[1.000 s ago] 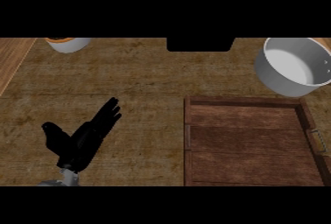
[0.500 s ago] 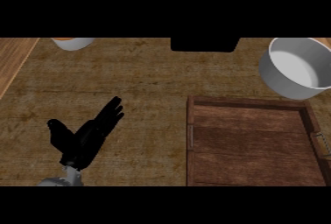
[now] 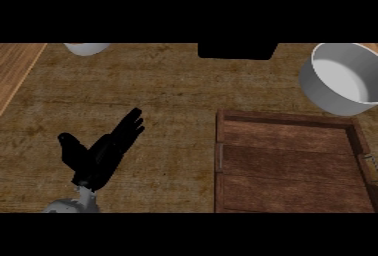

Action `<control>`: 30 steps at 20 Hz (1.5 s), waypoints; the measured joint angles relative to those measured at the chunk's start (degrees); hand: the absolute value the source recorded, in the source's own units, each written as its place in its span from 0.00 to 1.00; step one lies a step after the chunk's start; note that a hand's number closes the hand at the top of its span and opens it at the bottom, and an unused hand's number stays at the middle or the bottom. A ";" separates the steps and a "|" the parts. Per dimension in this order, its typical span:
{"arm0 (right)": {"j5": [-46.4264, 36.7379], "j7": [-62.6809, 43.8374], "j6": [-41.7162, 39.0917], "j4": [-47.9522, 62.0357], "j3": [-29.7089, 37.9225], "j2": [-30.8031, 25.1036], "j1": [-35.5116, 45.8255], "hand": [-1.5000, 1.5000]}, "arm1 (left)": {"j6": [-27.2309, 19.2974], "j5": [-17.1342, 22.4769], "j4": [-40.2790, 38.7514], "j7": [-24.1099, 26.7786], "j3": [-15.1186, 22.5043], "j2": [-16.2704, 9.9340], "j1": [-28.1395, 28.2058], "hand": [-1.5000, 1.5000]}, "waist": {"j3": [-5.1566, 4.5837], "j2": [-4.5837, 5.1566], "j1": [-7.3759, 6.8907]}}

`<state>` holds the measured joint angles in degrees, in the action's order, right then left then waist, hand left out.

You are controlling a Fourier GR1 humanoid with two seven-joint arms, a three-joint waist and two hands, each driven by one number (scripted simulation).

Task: Pick the sweet potato from the tray and place it in the pot

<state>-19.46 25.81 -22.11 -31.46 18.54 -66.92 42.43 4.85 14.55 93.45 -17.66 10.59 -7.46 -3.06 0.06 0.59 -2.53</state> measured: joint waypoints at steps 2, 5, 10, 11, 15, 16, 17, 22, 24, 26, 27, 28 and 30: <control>-1.71 0.15 1.33 1.67 -1.50 1.83 2.57 1.00 | 0.89 0.48 -0.20 0.18 -0.37 -0.33 -0.05 0.50 | 0.00 0.11 -0.26; -4.20 0.66 2.87 4.28 -3.50 4.18 6.25 1.00 | 0.81 0.00 -0.69 0.67 -0.14 0.20 -0.29 0.50 | 0.03 0.25 -0.53; -7.81 0.45 7.38 8.48 -5.95 9.56 11.18 1.00 | 0.10 -0.56 0.18 -0.49 0.21 0.74 -0.56 0.50 | 0.06 0.37 -0.77; -8.43 0.48 8.03 9.42 -6.28 10.29 12.12 1.00 | 0.62 -0.19 0.45 -0.43 0.18 0.57 -0.14 0.50 | 0.07 0.42 -0.91; -9.85 1.35 10.80 13.20 -6.68 13.53 14.72 1.00 | 1.18 -0.16 0.23 -0.19 -0.15 0.33 -0.32 0.50 | 0.10 0.64 -1.17; -9.95 1.23 10.96 14.08 -6.62 14.26 15.60 1.00 | 1.12 -0.55 -0.38 0.23 -0.08 0.52 -0.70 0.50 | 0.12 0.74 -1.25; -10.01 1.36 11.17 14.92 -6.54 15.09 16.22 1.00 | 1.15 -0.73 -0.94 0.56 -0.10 0.65 -0.98 0.50 | 0.12 0.80 -1.28; -10.91 0.82 14.12 18.24 -6.66 19.71 18.33 1.00 | 1.22 -0.79 -0.39 0.14 0.39 1.19 -0.90 0.50 | 0.13 0.88 -1.58; -11.43 0.42 14.99 19.62 -6.92 21.29 18.58 1.00 | 0.96 -1.06 -0.34 0.04 0.82 1.69 -1.13 0.50 | 0.15 1.05 -1.88; -10.75 -1.15 15.72 21.23 -5.98 22.88 19.17 0.00 | 1.51 -0.45 -0.60 -0.09 0.06 1.24 -1.57 0.50 | 0.16 1.16 -2.03; -10.11 -1.51 15.32 22.06 -5.27 23.19 19.26 0.00 | 1.48 -0.58 -0.86 0.11 0.02 1.30 -1.64 0.50 | 0.18 1.25 -2.09; -9.34 -1.71 14.78 22.84 -4.47 23.67 19.27 0.00 | 1.56 -0.62 -0.86 0.12 0.02 1.22 -1.55 0.50 | 0.20 1.29 -2.15; -6.96 -1.88 13.35 24.27 -2.13 24.92 19.32 0.00 | 1.76 -0.49 -1.12 0.26 -0.31 1.11 -2.01 0.50 | 0.24 1.41 -2.14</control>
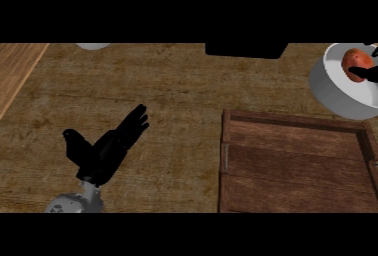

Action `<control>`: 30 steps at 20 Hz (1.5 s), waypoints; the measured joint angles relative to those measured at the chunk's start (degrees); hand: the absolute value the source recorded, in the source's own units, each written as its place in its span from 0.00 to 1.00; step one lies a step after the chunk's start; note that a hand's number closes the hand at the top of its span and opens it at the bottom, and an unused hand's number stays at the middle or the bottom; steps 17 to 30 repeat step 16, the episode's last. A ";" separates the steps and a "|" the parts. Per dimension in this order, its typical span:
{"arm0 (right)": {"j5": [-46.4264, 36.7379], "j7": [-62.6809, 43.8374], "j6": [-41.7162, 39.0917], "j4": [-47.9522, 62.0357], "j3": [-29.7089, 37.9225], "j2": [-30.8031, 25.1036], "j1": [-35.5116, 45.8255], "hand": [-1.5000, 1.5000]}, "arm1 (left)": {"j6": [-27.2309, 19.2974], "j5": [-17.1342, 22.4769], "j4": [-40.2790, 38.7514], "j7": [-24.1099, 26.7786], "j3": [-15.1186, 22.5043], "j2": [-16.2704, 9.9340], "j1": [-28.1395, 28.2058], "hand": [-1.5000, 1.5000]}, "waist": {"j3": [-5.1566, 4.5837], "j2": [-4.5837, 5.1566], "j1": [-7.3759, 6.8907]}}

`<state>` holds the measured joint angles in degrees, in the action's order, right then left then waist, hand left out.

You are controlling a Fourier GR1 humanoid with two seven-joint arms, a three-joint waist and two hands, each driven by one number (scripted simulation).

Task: Pick the sweet potato from the tray and place it in the pot

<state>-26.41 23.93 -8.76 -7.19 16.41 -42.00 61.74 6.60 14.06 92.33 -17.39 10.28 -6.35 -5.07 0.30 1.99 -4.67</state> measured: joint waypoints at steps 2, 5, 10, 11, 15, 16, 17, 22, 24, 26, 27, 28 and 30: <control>2.23 0.02 -0.88 0.95 2.23 0.82 0.02 0.00 | 0.42 0.27 0.70 -0.30 -0.10 -0.44 0.31 0.50 | 0.05 0.05 -0.30; 4.71 0.99 -2.05 1.48 4.71 1.61 -0.25 0.00 | 0.06 -0.13 0.57 -0.39 0.26 0.04 0.04 0.50 | 0.06 0.15 -0.26; 8.31 2.74 -2.76 1.35 8.37 1.40 -0.94 0.00 | -0.12 -0.04 0.73 -0.85 -0.11 0.09 -0.27 0.50 | 0.07 0.17 -0.12; 8.84 2.93 -2.02 1.17 8.96 1.42 -0.96 0.00 | -0.11 -0.19 0.40 -0.67 -0.01 0.21 -0.39 0.50 | 0.07 0.21 -0.12; 10.00 2.87 1.09 0.60 10.48 -0.26 -1.39 0.00 | -0.37 -0.59 0.25 -0.61 0.26 0.66 -0.80 0.50 | 0.06 0.32 -0.23; 10.22 2.76 1.34 0.54 10.78 -0.97 -1.60 0.00 | -0.48 -0.48 0.66 -1.15 0.32 0.67 -0.72 0.50 | 0.07 0.27 -0.21; 10.22 2.76 1.34 0.54 10.78 -0.97 -1.60 0.00 | -0.48 -0.48 0.66 -1.15 0.32 0.67 -0.72 0.50 | 0.07 0.27 -0.21; 10.22 2.76 1.34 0.54 10.78 -0.97 -1.60 0.00 | -0.48 -0.48 0.66 -1.15 0.32 0.67 -0.72 0.50 | 0.07 0.27 -0.21; 10.22 2.76 1.34 0.54 10.78 -0.97 -1.60 0.00 | -0.48 -0.48 0.66 -1.15 0.32 0.67 -0.72 0.50 | 0.07 0.27 -0.21; 10.22 2.76 1.34 0.54 10.78 -0.97 -1.60 0.00 | -0.48 -0.48 0.66 -1.15 0.32 0.67 -0.72 0.50 | 0.07 0.27 -0.21; 10.22 2.76 1.34 0.54 10.78 -0.97 -1.60 0.00 | -0.48 -0.48 0.66 -1.15 0.32 0.67 -0.72 0.50 | 0.07 0.27 -0.21; 10.22 2.76 1.34 0.54 10.78 -0.97 -1.60 0.00 | -0.48 -0.48 0.66 -1.15 0.32 0.67 -0.72 0.50 | 0.07 0.27 -0.21; 10.22 2.76 1.34 0.54 10.78 -0.97 -1.60 0.00 | -0.48 -0.48 0.66 -1.15 0.32 0.67 -0.72 0.50 | 0.07 0.27 -0.21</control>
